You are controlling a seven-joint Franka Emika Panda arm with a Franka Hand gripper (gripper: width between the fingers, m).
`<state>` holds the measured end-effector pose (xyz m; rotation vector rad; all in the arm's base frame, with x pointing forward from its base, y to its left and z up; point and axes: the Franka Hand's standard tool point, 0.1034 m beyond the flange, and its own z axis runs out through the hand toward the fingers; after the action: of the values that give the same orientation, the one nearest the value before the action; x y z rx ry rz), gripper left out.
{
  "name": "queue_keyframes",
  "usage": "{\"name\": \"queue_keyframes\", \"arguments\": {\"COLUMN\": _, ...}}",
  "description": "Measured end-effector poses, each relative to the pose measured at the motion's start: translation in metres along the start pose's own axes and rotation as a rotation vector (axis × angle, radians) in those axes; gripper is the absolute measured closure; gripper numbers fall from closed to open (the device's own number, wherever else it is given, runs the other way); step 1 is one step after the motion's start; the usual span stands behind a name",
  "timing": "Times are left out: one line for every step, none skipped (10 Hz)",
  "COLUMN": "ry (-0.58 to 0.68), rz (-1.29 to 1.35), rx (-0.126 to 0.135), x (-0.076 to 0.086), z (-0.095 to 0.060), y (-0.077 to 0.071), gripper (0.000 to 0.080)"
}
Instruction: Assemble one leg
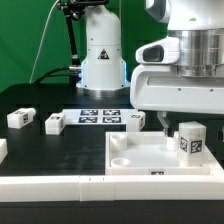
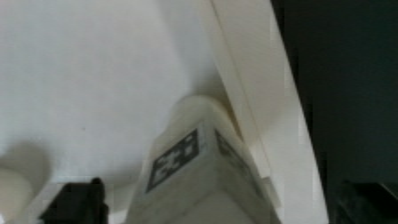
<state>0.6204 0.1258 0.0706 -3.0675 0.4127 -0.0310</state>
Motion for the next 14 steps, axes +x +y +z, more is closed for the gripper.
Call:
{"name": "queue_keyframes", "arguments": {"ry": 0.002, "rz": -0.126, "rx": -0.004, "x": 0.0020, "z": 0.0002, "y": 0.0021, "gripper": 0.0150}}
{"name": "queue_keyframes", "arguments": {"ry": -0.002, "rz": -0.239, "rx": -0.005, "x": 0.0047, "z": 0.0005, "y": 0.0064, "gripper": 0.0150}}
{"name": "queue_keyframes", "arguments": {"ry": -0.001, "rz": -0.305, "rx": -0.006, "x": 0.0058, "z": 0.0004, "y": 0.0083, "gripper": 0.0150}}
{"name": "queue_keyframes", "arguments": {"ry": -0.001, "rz": -0.345, "rx": -0.006, "x": 0.0057, "z": 0.0006, "y": 0.0079, "gripper": 0.0150}}
{"name": "queue_keyframes", "arguments": {"ry": -0.001, "rz": -0.381, "rx": -0.006, "x": 0.0059, "z": 0.0006, "y": 0.0084, "gripper": 0.0150}}
{"name": "queue_keyframes", "arguments": {"ry": -0.001, "rz": -0.373, "rx": -0.006, "x": 0.0059, "z": 0.0006, "y": 0.0084, "gripper": 0.0295}}
{"name": "queue_keyframes", "arguments": {"ry": -0.001, "rz": -0.373, "rx": -0.006, "x": 0.0059, "z": 0.0006, "y": 0.0084, "gripper": 0.0295}}
{"name": "queue_keyframes", "arguments": {"ry": -0.001, "rz": -0.361, "rx": -0.005, "x": 0.0059, "z": 0.0006, "y": 0.0083, "gripper": 0.0446}}
{"name": "queue_keyframes", "arguments": {"ry": -0.001, "rz": -0.334, "rx": -0.005, "x": 0.0059, "z": 0.0007, "y": 0.0083, "gripper": 0.0511}}
{"name": "queue_keyframes", "arguments": {"ry": -0.001, "rz": -0.336, "rx": -0.005, "x": 0.0059, "z": 0.0007, "y": 0.0084, "gripper": 0.0510}}
{"name": "queue_keyframes", "arguments": {"ry": -0.001, "rz": -0.326, "rx": -0.005, "x": 0.0059, "z": 0.0007, "y": 0.0083, "gripper": 0.0510}}
{"name": "queue_keyframes", "arguments": {"ry": -0.001, "rz": -0.215, "rx": -0.001, "x": 0.0056, "z": 0.0008, "y": 0.0078, "gripper": 0.0510}}
{"name": "queue_keyframes", "arguments": {"ry": 0.000, "rz": -0.083, "rx": 0.009, "x": 0.0059, "z": 0.0009, "y": 0.0080, "gripper": 0.0510}}
{"name": "queue_keyframes", "arguments": {"ry": -0.002, "rz": 0.033, "rx": 0.014, "x": 0.0059, "z": 0.0008, "y": 0.0079, "gripper": 0.0510}}
